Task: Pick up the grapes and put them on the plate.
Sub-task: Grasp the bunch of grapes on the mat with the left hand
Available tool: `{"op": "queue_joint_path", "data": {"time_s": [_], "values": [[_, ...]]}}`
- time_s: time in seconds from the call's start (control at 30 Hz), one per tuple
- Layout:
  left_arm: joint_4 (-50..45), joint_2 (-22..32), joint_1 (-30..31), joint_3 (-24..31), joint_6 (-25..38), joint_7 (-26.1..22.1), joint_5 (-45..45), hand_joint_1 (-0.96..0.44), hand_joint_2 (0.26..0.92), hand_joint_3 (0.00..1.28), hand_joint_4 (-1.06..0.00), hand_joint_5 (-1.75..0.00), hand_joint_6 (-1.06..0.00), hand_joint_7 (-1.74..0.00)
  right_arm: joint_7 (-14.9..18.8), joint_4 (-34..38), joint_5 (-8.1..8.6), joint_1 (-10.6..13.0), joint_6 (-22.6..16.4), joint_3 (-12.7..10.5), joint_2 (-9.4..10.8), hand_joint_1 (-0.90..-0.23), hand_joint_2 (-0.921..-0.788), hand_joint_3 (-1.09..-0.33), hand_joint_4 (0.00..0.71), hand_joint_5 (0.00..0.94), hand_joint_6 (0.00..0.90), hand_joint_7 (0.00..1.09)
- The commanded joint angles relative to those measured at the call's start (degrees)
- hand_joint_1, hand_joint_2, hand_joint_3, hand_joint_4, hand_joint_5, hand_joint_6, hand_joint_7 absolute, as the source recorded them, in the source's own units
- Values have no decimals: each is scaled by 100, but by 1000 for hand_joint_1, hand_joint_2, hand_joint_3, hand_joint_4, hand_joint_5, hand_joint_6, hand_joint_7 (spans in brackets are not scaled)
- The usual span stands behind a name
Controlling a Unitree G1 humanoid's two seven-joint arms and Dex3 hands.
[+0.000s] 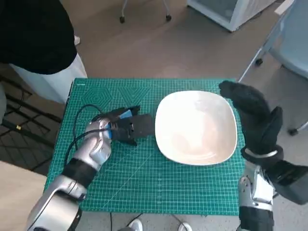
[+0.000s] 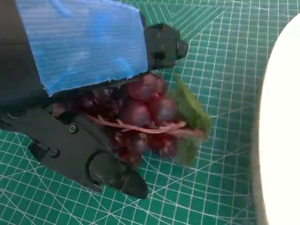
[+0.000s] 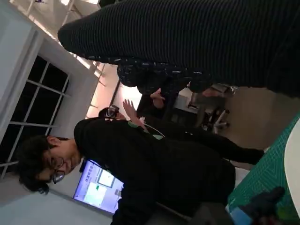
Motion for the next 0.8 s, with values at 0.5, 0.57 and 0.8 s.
{"op": "queue_joint_path", "data": {"time_s": [0.5, 0.57, 0.8], "values": [[717, -43, -194, -1, -268, 157, -52, -158, 701, 6, -176, -33, -262, -24, -21, 25, -32, 132, 59, 27, 15, -516, -921, -628, 235, 0, 2, 494], [756, -42, -198, 8, -301, 187, -59, -144, 705, 6, -318, -66, -277, -18, -23, 32, -34, 128, 56, 27, 17, -519, -921, -627, 235, 1, 2, 495], [827, -49, -215, 13, -351, 238, -74, -124, 711, 6, -525, -127, -296, -8, -27, 32, -37, 125, 55, 29, 21, -525, -921, -625, 236, 1, 1, 498]]}}
